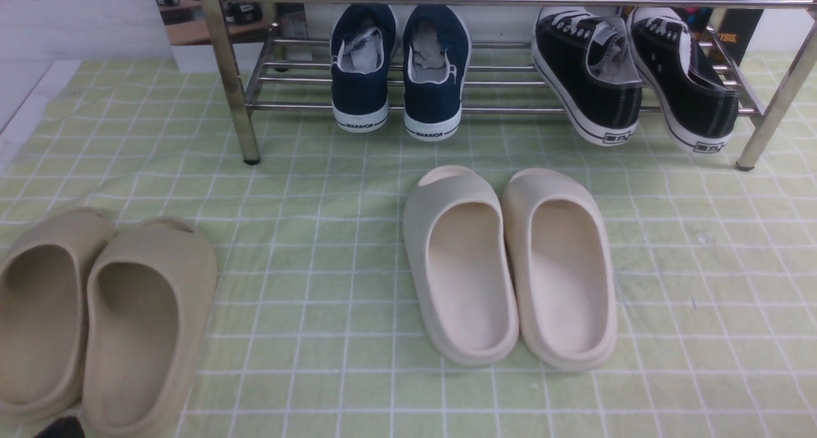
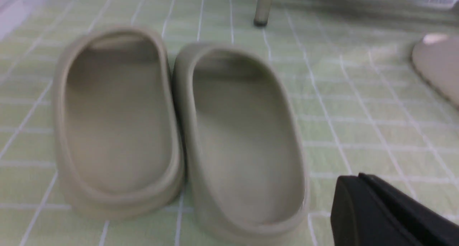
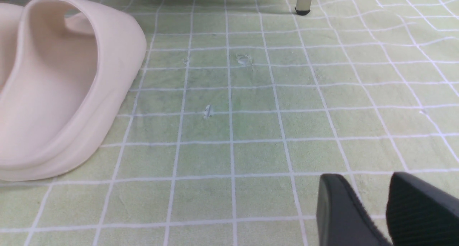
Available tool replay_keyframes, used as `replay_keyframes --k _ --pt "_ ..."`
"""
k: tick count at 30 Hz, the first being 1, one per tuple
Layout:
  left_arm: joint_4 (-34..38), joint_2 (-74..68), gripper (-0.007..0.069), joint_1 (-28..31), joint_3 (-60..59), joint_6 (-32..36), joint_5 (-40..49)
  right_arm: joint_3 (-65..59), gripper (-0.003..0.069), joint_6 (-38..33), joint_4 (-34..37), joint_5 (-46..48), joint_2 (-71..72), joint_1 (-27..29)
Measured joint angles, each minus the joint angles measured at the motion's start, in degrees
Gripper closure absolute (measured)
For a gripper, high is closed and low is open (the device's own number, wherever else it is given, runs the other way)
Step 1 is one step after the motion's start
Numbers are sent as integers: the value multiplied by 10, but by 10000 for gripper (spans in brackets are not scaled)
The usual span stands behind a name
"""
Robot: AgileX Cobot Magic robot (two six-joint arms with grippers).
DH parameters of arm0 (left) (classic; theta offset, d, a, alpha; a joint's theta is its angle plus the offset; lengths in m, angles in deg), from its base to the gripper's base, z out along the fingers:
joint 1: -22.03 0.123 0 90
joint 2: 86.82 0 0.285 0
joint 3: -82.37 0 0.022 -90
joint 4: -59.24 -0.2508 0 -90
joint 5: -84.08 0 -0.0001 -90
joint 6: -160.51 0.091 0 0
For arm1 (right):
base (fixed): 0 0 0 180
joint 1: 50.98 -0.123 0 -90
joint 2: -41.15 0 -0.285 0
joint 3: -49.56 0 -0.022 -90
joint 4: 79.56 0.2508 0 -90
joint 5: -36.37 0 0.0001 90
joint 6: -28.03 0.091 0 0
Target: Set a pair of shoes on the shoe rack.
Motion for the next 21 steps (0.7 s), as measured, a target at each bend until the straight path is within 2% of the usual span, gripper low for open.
replay_keyframes --k 21 --pt "15 0 619 0 0 12 8 0 419 0 0 0 0 0"
